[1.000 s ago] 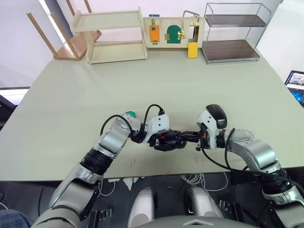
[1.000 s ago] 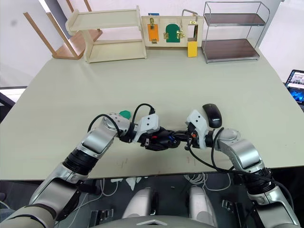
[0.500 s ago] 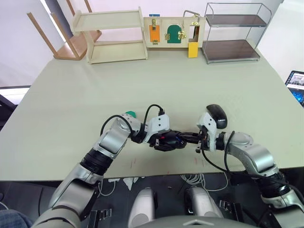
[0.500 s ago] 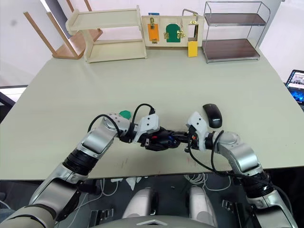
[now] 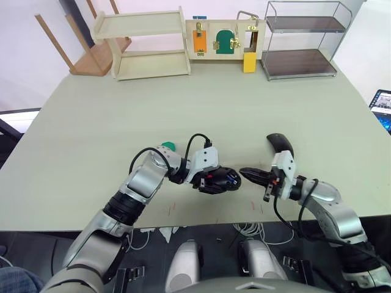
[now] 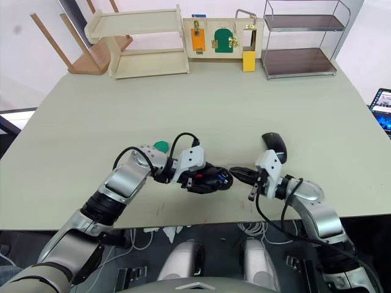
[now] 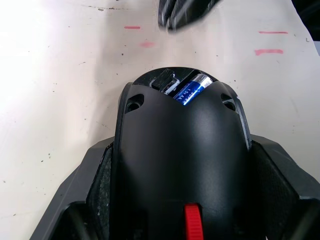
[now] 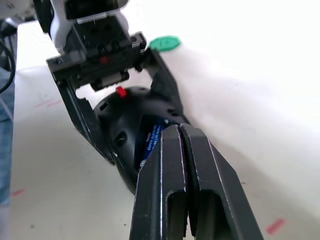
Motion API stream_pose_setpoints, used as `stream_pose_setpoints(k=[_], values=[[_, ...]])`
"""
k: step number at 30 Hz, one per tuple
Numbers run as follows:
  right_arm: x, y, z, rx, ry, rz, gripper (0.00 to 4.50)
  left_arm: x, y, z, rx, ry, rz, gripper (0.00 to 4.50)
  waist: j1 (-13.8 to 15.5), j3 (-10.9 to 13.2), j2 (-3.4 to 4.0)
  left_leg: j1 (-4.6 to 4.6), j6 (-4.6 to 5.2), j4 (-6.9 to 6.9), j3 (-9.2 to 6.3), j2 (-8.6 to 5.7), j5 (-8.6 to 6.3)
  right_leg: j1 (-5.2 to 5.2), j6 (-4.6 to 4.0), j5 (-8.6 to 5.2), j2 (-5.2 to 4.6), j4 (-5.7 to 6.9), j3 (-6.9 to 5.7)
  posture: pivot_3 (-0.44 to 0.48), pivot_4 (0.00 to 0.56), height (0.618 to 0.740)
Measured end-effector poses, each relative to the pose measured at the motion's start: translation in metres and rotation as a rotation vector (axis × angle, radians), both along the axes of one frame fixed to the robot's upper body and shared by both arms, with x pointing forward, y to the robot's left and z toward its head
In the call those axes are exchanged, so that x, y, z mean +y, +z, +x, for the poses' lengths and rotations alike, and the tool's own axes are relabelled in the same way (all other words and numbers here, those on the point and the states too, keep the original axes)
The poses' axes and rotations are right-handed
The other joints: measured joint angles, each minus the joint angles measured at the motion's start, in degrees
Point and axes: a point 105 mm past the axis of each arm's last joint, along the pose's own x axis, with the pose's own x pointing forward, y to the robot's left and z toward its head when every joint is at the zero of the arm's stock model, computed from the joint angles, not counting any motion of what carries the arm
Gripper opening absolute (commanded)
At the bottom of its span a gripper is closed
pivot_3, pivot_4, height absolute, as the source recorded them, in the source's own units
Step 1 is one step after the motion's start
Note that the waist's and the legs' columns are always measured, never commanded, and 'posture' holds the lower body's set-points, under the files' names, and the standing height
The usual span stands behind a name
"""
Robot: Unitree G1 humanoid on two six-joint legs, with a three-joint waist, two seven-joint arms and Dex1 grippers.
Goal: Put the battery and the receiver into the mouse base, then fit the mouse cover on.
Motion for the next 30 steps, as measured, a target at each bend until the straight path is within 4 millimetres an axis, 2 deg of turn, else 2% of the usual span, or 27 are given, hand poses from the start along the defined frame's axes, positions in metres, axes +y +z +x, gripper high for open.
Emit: stream_pose_setpoints(k=[4,5,7,8,9,10,11,12,13,15,16,23,29,30], values=[[-0.019,-0.003,-0.014,-0.008,0.055,-0.023,0.06,0.0,0.0,0.0,-0.002,0.001,0.001,2.99,0.0,0.07,0.05,0.01,0.0,0.0,0.02,-0.01,0.0,0.0,-0.01,0.0,-0.01,-0.01,0.01,0.0,0.15,0.74],[-0.025,-0.005,-0.017,-0.006,0.063,-0.028,0.43,0.0,0.0,0.0,-0.002,0.001,0.001,2.99,0.0,0.07,0.05,0.01,0.0,0.0,0.02,-0.01,0.0,0.01,-0.01,-0.01,-0.01,-0.01,0.01,0.0,0.15,0.74],[-0.032,-0.006,-0.018,-0.008,0.057,-0.033,0.75,0.0,0.0,0.0,-0.002,0.001,0.001,2.99,-0.01,0.08,0.06,0.01,0.0,0.0,0.02,-0.01,0.0,0.01,-0.01,-0.01,-0.01,-0.01,0.01,0.0,0.15,0.74],[-0.037,-0.006,-0.02,-0.015,0.059,-0.03,1.25,0.0,0.0,0.0,-0.002,-0.001,0.0,2.99,0.02,0.11,0.09,0.01,0.0,0.0,0.02,-0.01,0.0,0.01,-0.01,-0.01,-0.01,-0.01,0.01,0.0,0.15,0.74],[-0.039,-0.005,-0.02,-0.016,0.058,-0.029,1.49,0.0,0.0,0.0,-0.003,-0.001,0.0,2.99,0.03,0.13,0.09,0.01,0.0,0.0,0.02,-0.01,0.0,0.01,-0.01,-0.01,-0.02,-0.01,0.01,0.0,0.15,0.74],[-0.044,-0.004,-0.022,-0.019,0.06,-0.025,2.13,0.0,0.0,0.0,-0.003,-0.001,0.0,2.99,0.03,0.13,0.09,0.01,0.0,0.0,0.02,-0.01,0.0,0.01,-0.01,-0.01,-0.02,-0.02,0.01,0.0,0.15,0.74],[-0.045,-0.003,-0.023,-0.019,0.063,-0.024,2.56,0.0,0.0,0.0,-0.003,-0.001,0.0,2.99,0.03,0.13,0.09,0.01,0.0,0.0,0.02,-0.01,0.0,0.01,-0.01,-0.01,-0.02,-0.02,0.01,0.0,0.15,0.74],[-0.048,-0.003,-0.025,-0.022,0.068,-0.022,2.82,0.0,0.0,0.0,-0.003,-0.001,0.0,2.99,0.03,0.13,0.09,0.01,0.0,0.0,0.02,-0.01,0.0,0.01,-0.01,-0.01,-0.01,-0.02,0.01,0.0,0.15,0.74],[-0.05,-0.003,-0.026,-0.021,0.075,-0.022,3.47,0.0,0.0,0.0,-0.003,-0.001,0.0,2.99,0.03,0.13,0.09,0.01,0.0,0.0,0.02,-0.01,0.0,0.01,-0.01,-0.01,-0.01,-0.01,0.01,0.0,0.15,0.74],[-0.053,-0.005,-0.03,-0.019,0.093,-0.026,4.26,0.0,0.0,0.0,-0.003,-0.001,0.0,2.99,0.04,0.13,0.09,0.01,0.0,0.0,0.02,-0.01,0.0,0.01,-0.01,-0.01,-0.01,-0.02,0.01,0.0,0.15,0.74],[-0.055,-0.005,-0.032,-0.016,0.099,-0.021,4.43,0.0,0.0,0.0,-0.003,-0.001,0.0,2.99,0.03,0.14,0.09,0.01,0.0,0.0,0.02,-0.01,0.0,0.01,-0.01,-0.01,-0.02,-0.02,0.01,0.0,0.15,0.74],[-0.067,0.002,-0.03,-0.08,0.07,-0.013,4.43,0.0,0.0,0.0,-0.004,-0.001,0.0,2.99,0.04,0.15,0.09,0.01,0.0,0.0,0.02,-0.01,0.0,0.01,0.0,-0.01,-0.02,-0.02,0.01,0.0,0.15,0.74],[-0.068,0.001,-0.031,-0.084,0.076,-0.012,4.43,-0.001,0.001,0.0,-0.006,-0.004,-0.004,2.99,0.08,0.16,0.11,0.01,0.0,0.0,0.02,-0.01,0.0,0.01,-0.01,-0.01,-0.02,-0.02,0.02,0.0,0.15,0.74],[-0.068,0.001,-0.031,-0.084,0.076,-0.012,4.48,-0.002,0.001,0.001,-0.01,-0.002,-0.008,3.49,0.11,0.17,0.11,0.01,0.0,0.0,0.03,-0.01,0.0,0.01,-0.01,-0.01,-0.03,-0.01,0.01,0.0,0.15,0.74]])
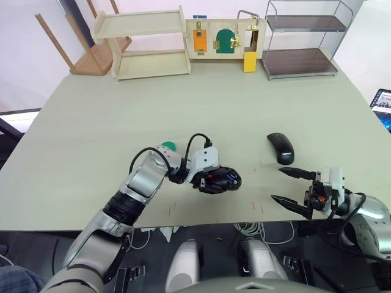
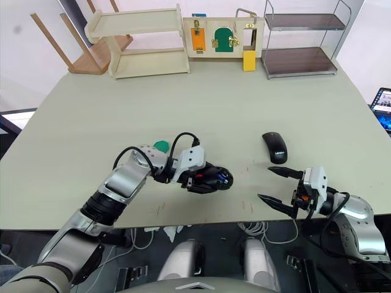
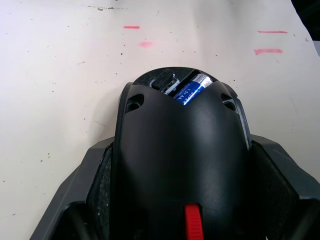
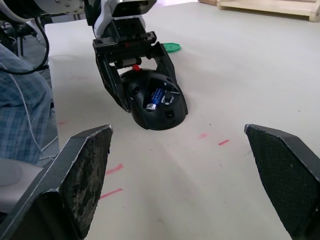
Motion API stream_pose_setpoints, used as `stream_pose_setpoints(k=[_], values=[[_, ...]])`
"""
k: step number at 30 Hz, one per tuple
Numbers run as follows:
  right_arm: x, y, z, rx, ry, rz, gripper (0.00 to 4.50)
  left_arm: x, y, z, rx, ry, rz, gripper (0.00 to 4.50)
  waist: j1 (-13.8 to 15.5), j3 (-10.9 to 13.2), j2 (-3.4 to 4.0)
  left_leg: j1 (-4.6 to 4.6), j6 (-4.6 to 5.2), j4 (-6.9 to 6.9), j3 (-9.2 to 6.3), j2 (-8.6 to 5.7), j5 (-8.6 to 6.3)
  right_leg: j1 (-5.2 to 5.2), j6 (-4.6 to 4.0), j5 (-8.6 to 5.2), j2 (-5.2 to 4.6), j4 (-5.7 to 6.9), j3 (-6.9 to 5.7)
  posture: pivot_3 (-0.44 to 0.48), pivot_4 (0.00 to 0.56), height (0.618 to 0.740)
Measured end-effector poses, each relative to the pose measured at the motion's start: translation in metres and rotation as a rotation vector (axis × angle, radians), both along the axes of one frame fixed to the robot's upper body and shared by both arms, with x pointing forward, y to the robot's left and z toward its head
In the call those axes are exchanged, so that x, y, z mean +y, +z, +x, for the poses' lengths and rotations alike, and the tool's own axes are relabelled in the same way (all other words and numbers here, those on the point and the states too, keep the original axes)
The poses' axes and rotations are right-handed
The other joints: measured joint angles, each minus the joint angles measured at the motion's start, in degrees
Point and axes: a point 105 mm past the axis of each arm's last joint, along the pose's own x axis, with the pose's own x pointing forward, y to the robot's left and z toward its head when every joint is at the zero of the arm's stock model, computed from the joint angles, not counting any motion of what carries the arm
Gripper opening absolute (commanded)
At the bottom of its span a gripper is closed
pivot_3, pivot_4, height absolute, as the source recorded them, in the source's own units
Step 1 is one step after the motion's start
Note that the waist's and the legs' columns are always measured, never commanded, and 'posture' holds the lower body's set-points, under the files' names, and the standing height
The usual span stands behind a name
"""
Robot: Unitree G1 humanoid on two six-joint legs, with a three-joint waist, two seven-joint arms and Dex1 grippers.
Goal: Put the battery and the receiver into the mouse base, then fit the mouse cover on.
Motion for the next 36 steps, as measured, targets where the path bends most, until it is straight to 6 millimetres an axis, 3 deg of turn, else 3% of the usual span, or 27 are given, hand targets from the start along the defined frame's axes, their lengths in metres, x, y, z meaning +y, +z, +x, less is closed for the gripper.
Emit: stream_pose_setpoints(k=[1,3,9,16,24,30,36], values=[[0.0,0.0,0.0,0.0,0.0,0.0,4.5,0.0,0.0,0.0,0.001,0.001,-0.001,4.03,0.02,0.01,0.0,0.0,0.0,0.0,0.0,0.0,0.0,0.0,0.0,0.0,0.0,0.0,0.0,0.0,0.15,0.74],[0.0,0.0,0.0,-0.001,0.0,0.0,4.5,-0.001,0.0,0.0,0.006,-0.002,-0.008,4.43,0.1,0.02,-0.01,-0.01,0.0,0.01,0.0,-0.01,0.0,0.0,0.0,0.0,-0.02,0.0,0.0,0.0,0.15,0.74],[0.002,0.004,0.001,-0.009,-0.005,0.02,4.5,0.001,0.004,-0.001,0.007,0.008,-0.014,4.43,0.05,0.22,0.03,-0.02,0.0,0.01,-0.01,-0.01,0.0,-0.01,0.0,0.0,-0.02,0.01,-0.01,0.0,0.15,0.74],[0.005,0.01,0.0,-0.019,0.001,0.038,4.5,0.003,0.025,-0.002,-0.037,0.011,-0.076,4.43,0.03,0.47,0.03,-0.03,0.0,0.01,-0.01,-0.01,0.0,-0.01,0.0,0.0,-0.03,0.01,-0.01,0.0,0.15,0.74],[-0.007,0.015,0.005,-0.045,-0.096,0.05,4.5,0.029,0.055,-0.018,-0.05,0.034,-0.232,4.43,-0.02,0.63,0.07,-0.02,0.0,0.01,0.0,0.0,0.0,-0.01,0.01,0.0,-0.07,0.01,-0.02,0.0,0.15,0.74],[-0.024,0.018,0.023,-0.029,-0.325,0.089,4.5,0.05,0.065,-0.029,-0.071,0.068,-0.372,4.43,-0.01,0.69,0.09,-0.03,0.0,0.01,0.04,-0.01,0.0,-0.01,0.0,0.0,-0.12,0.01,-0.01,0.0,0.15,0.74],[-0.03,0.018,0.05,0.044,-0.573,0.115,4.5,0.071,0.068,-0.041,-0.086,0.083,-0.394,4.43,-0.08,0.75,0.14,-0.03,-0.01,-0.01,0.05,0.0,0.0,-0.05,-0.01,0.0,-0.14,0.01,-0.01,0.0,0.15,0.74]])
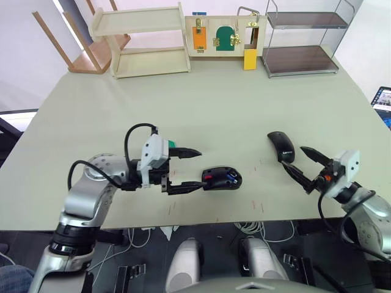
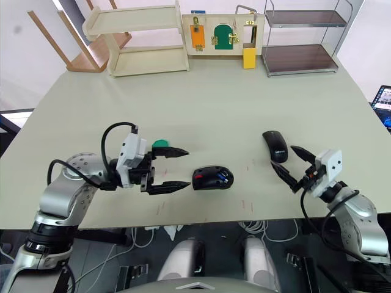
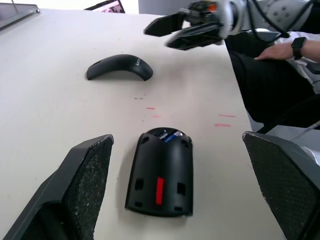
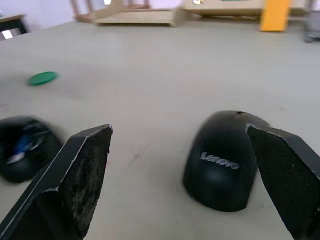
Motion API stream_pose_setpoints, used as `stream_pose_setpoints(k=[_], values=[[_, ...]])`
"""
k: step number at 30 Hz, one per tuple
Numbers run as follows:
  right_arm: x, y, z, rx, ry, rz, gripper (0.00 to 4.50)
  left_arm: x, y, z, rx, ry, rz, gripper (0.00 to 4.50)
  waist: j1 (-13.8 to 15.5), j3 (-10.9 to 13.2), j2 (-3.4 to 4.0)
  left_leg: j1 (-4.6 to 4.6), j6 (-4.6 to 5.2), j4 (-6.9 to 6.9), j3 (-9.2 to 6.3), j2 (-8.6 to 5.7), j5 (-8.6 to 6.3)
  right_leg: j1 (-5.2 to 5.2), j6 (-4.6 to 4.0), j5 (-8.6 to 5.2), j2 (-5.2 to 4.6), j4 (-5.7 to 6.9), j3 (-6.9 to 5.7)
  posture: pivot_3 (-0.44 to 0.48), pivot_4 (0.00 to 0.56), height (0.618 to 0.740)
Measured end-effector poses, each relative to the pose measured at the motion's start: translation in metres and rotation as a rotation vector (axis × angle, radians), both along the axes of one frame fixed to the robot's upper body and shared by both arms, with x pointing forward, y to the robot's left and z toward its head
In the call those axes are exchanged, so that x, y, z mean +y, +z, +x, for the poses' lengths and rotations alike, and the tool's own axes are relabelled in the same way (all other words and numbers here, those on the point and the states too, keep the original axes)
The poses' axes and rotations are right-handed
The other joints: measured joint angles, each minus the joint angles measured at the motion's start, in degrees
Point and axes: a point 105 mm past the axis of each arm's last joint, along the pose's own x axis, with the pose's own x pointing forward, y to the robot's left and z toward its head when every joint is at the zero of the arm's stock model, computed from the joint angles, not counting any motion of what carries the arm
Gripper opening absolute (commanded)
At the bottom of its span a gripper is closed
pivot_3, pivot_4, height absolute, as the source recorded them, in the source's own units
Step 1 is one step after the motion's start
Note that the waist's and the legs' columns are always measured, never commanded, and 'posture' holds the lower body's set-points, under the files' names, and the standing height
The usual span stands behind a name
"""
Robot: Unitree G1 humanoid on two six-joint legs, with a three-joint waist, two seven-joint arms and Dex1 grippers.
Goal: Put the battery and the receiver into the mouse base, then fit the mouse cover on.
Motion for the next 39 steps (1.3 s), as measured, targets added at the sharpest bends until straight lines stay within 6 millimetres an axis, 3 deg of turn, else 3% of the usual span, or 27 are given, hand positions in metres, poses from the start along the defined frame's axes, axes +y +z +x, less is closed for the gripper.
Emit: stream_pose_setpoints(k=[7,10,15,21,39], values=[[0.002,-0.013,0.021,0.139,-0.225,-0.013,4.5,0.013,0.004,-0.003,-0.016,-0.007,-0.039,4.43,0.01,0.02,0.01,-0.05,0.0,0.0,0.06,-0.04,0.0,-0.03,0.01,0.0,-0.1,-0.04,0.02,0.0,0.15,0.74],[0.002,-0.017,0.022,0.175,-0.278,-0.032,4.5,0.016,0.005,-0.006,-0.027,-0.019,-0.051,4.43,0.0,0.04,0.0,-0.08,0.0,0.0,0.05,-0.03,0.0,-0.06,0.01,0.0,-0.09,-0.05,0.0,0.0,0.15,0.74],[0.017,-0.022,0.019,0.194,-0.299,-0.053,4.5,0.025,0.008,-0.005,-0.045,-0.021,-0.065,4.43,-0.12,0.04,0.02,-0.08,0.0,-0.04,0.05,-0.01,0.0,-0.1,0.01,0.0,-0.05,-0.04,0.0,0.0,0.15,0.74],[0.019,-0.03,0.021,0.221,-0.352,-0.084,4.5,0.034,0.008,-0.006,-0.048,-0.032,-0.085,4.43,-0.18,0.05,0.02,-0.1,0.0,-0.04,0.07,-0.01,0.0,-0.12,0.01,0.0,-0.07,-0.05,0.01,0.0,0.15,0.74],[0.023,-0.024,0.03,0.203,-0.406,-0.09,4.5,0.042,0.007,-0.006,-0.078,-0.043,-0.108,4.43,-0.22,0.08,0.03,-0.16,0.0,-0.17,0.11,-0.01,0.0,-0.27,0.0,0.0,-0.06,-0.07,0.04,0.0,0.15,0.74]])
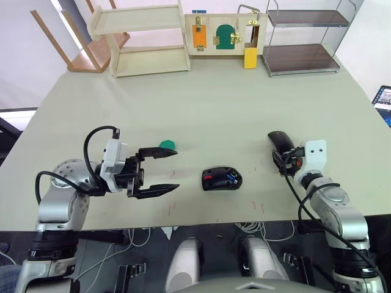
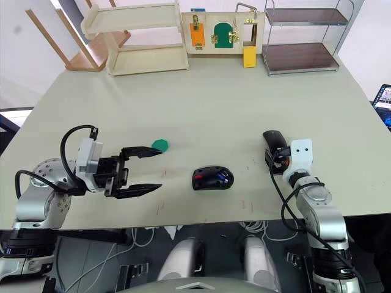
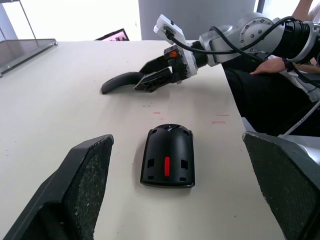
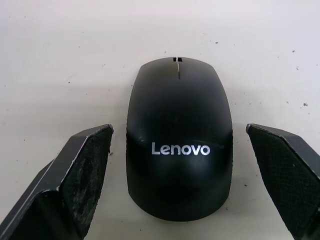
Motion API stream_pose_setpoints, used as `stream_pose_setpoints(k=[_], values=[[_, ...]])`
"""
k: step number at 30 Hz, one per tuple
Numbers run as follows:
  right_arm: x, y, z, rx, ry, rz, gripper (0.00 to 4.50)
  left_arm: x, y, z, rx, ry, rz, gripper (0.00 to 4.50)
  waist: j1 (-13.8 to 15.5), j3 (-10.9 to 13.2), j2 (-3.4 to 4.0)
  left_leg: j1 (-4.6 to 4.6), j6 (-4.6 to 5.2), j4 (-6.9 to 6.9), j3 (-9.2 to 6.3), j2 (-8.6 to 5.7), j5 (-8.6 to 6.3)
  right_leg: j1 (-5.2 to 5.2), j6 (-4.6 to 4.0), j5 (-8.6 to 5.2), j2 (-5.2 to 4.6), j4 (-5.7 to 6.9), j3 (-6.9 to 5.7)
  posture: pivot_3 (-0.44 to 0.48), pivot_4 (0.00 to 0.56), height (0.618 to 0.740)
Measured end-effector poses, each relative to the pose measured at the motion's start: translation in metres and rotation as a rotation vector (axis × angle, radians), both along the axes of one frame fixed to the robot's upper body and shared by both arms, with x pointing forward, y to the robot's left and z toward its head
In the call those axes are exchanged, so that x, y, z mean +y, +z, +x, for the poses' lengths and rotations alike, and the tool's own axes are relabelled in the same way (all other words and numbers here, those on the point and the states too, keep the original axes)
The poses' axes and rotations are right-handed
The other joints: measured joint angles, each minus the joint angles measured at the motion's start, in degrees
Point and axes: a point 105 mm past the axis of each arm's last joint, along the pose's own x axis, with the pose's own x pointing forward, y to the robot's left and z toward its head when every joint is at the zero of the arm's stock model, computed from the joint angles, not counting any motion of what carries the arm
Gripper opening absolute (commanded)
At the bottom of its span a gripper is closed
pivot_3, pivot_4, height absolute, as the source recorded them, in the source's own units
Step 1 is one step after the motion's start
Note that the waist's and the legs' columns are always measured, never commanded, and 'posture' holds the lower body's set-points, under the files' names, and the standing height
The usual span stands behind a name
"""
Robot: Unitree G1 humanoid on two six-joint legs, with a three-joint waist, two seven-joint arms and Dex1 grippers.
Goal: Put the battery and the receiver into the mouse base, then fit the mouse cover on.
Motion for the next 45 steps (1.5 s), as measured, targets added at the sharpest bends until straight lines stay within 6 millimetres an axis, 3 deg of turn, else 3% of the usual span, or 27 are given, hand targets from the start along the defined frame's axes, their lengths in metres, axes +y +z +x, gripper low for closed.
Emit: stream_pose_setpoints(k=[9,10,11,12,23,27,36,41,44,45], values=[[0.0,-0.002,0.0,0.008,-0.003,-0.004,4.5,0.003,-0.001,0.0,0.003,0.007,-0.002,4.43,-0.02,0.0,0.0,0.0,0.0,-0.04,0.0,0.0,0.0,-0.01,0.0,0.0,0.01,-0.01,0.0,0.0,0.15,0.74],[0.0,-0.002,-0.001,0.012,-0.002,-0.002,3.97,0.003,-0.001,0.0,0.003,0.007,-0.002,4.5,-0.03,0.0,0.0,0.0,0.0,-0.04,0.0,0.0,0.0,-0.01,0.0,0.0,0.01,-0.01,0.0,0.0,0.15,0.74],[0.0,-0.002,-0.001,0.013,-0.002,-0.002,3.9,0.003,-0.001,0.0,0.003,0.007,-0.002,4.5,-0.03,0.0,0.0,0.0,0.0,-0.05,0.0,0.0,0.0,-0.01,0.0,0.0,0.01,-0.01,0.0,0.0,0.15,0.74],[0.0,-0.003,-0.001,0.017,-0.001,-0.002,3.4,0.003,-0.001,0.0,0.003,0.007,-0.002,4.5,-0.03,0.0,0.0,0.0,0.0,-0.05,0.0,0.0,0.0,-0.01,0.0,0.0,0.01,-0.02,0.0,0.0,0.15,0.74],[0.002,-0.002,-0.003,0.023,0.005,-0.001,3.4,0.003,-0.001,0.001,0.004,0.007,-0.003,4.5,-0.03,0.0,0.0,0.0,0.0,-0.09,0.0,0.0,0.0,-0.02,0.0,0.0,0.01,-0.04,0.0,0.0,0.15,0.74],[0.002,-0.001,-0.003,0.018,0.005,0.0,2.38,0.003,-0.001,0.001,0.004,0.009,-0.006,4.5,-0.03,0.01,0.0,0.0,0.0,-0.1,0.0,0.0,0.0,-0.02,0.0,0.0,0.01,-0.05,0.0,0.0,0.15,0.74],[0.002,-0.001,-0.004,0.022,0.009,-0.005,2.33,0.003,-0.001,0.001,0.003,0.014,-0.008,4.5,-0.03,0.01,0.0,0.0,0.0,-0.12,0.0,0.0,0.0,-0.02,0.0,0.0,0.01,-0.07,0.0,0.0,0.15,0.74],[0.006,0.007,-0.009,0.014,0.162,-0.1,2.33,0.003,-0.001,0.001,0.003,0.014,-0.006,4.5,-0.01,0.07,-0.01,0.0,0.0,-0.12,0.0,0.0,0.0,-0.02,0.0,0.0,0.0,-0.11,0.0,0.0,0.15,0.74],[0.016,0.016,-0.015,0.006,0.312,-0.115,2.33,0.003,-0.001,0.001,0.003,0.014,-0.002,4.5,0.0,0.14,-0.02,0.0,0.0,-0.13,0.0,0.0,0.0,-0.02,0.0,0.0,0.01,-0.12,0.0,0.0,0.15,0.74],[0.026,0.028,-0.019,-0.009,0.438,-0.108,2.33,0.003,-0.001,0.001,0.003,0.011,0.0,4.5,-0.05,0.18,-0.05,0.0,0.0,-0.13,0.01,0.02,0.0,-0.02,0.0,0.0,0.03,-0.12,0.0,0.0,0.15,0.74]])
